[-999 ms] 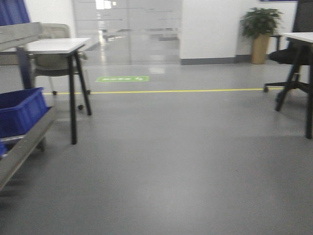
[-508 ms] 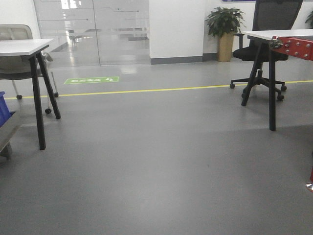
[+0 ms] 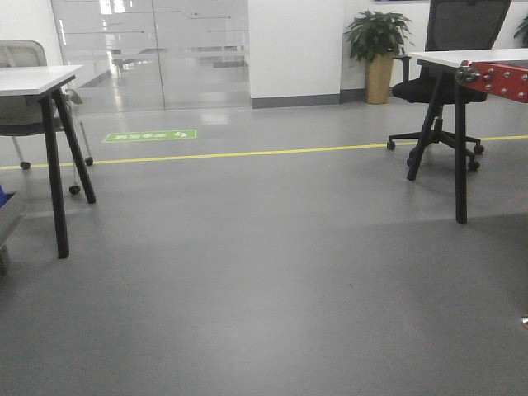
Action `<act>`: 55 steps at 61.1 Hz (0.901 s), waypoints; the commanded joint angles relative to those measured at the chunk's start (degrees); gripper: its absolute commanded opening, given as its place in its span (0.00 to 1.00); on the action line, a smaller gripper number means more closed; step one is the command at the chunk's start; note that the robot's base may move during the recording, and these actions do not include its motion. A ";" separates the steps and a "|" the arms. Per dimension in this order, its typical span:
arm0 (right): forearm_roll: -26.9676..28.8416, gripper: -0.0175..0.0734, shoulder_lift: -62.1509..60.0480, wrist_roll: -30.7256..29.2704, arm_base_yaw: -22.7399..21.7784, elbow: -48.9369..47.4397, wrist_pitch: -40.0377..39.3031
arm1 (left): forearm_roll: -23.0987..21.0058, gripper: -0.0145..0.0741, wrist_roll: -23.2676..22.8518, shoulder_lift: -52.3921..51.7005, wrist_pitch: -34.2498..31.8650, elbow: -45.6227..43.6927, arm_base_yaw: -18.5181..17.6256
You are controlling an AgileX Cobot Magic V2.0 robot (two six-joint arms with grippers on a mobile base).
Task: Grab orange capacitor from left shelf to right conveyor
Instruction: 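Drive the base away from the shelf holding the cylinder in the right gripper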
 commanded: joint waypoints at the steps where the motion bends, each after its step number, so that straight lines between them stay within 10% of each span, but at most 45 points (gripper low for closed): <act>1: -0.80 0.27 0.61 -0.34 -0.08 -1.53 -5.03 | -0.10 0.02 -0.08 -0.69 -5.17 -0.24 -0.45; 55: -0.80 0.27 0.61 -0.34 -0.08 -1.53 -5.03 | -0.10 0.02 -0.08 -0.69 -5.17 -0.24 -0.45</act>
